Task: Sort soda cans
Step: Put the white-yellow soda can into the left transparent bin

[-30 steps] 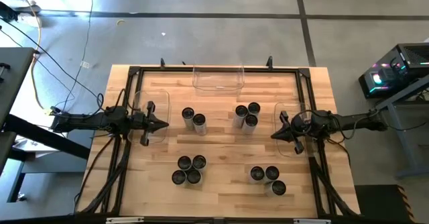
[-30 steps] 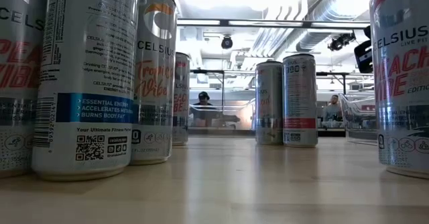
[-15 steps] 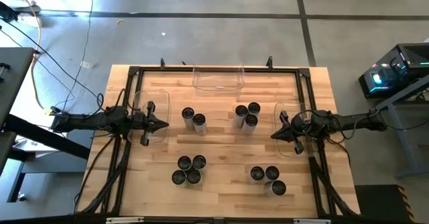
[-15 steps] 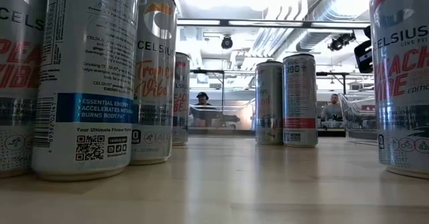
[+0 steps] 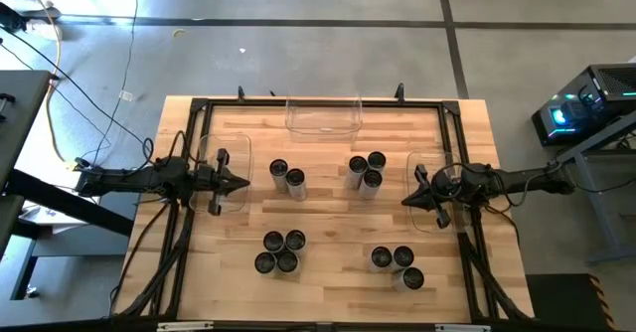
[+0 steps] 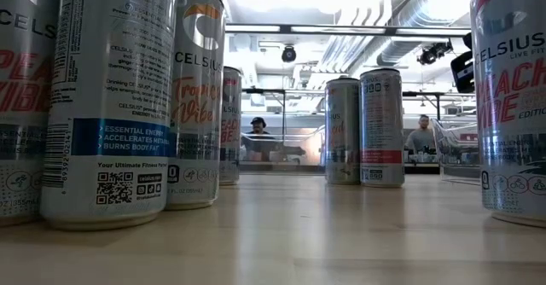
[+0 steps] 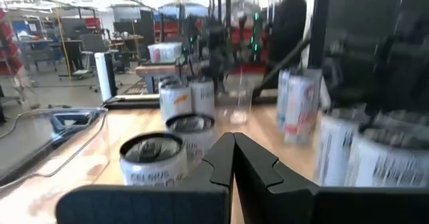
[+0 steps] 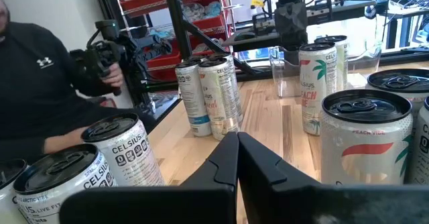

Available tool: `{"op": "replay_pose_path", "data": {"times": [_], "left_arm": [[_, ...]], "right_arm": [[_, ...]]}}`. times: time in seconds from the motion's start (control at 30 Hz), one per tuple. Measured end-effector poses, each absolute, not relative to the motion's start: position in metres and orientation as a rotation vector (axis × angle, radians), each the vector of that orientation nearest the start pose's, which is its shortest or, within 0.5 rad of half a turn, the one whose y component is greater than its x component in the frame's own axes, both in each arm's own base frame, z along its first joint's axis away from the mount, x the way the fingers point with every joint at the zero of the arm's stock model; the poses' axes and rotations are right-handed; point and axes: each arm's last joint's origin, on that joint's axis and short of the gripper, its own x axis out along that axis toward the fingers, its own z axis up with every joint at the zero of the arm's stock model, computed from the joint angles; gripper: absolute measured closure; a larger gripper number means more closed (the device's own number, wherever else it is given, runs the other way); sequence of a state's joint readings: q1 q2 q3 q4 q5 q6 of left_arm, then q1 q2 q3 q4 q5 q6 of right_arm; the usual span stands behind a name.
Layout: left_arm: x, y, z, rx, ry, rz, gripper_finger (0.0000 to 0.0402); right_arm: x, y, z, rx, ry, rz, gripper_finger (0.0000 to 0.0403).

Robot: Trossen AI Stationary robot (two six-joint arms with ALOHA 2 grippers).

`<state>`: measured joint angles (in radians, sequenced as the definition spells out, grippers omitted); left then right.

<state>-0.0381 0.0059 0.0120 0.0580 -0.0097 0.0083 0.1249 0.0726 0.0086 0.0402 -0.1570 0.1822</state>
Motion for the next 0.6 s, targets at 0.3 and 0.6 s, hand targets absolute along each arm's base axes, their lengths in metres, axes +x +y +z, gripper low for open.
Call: {"op": "replay_pose_path", "data": {"times": [0.3, 0.6], "left_arm": [[0.094, -0.002, 0.193, -0.236, -0.272, -0.021, 0.0401], [0.090, 0.000, 0.209, -0.002, -0.414, 0.102, 0.0348]], "right_arm": [[0.100, 0.017, 0.165, 0.182, 0.049, 0.279, 0.0403], [0.100, 0.017, 0.165, 0.182, 0.050, 0.279, 0.0403]]}}
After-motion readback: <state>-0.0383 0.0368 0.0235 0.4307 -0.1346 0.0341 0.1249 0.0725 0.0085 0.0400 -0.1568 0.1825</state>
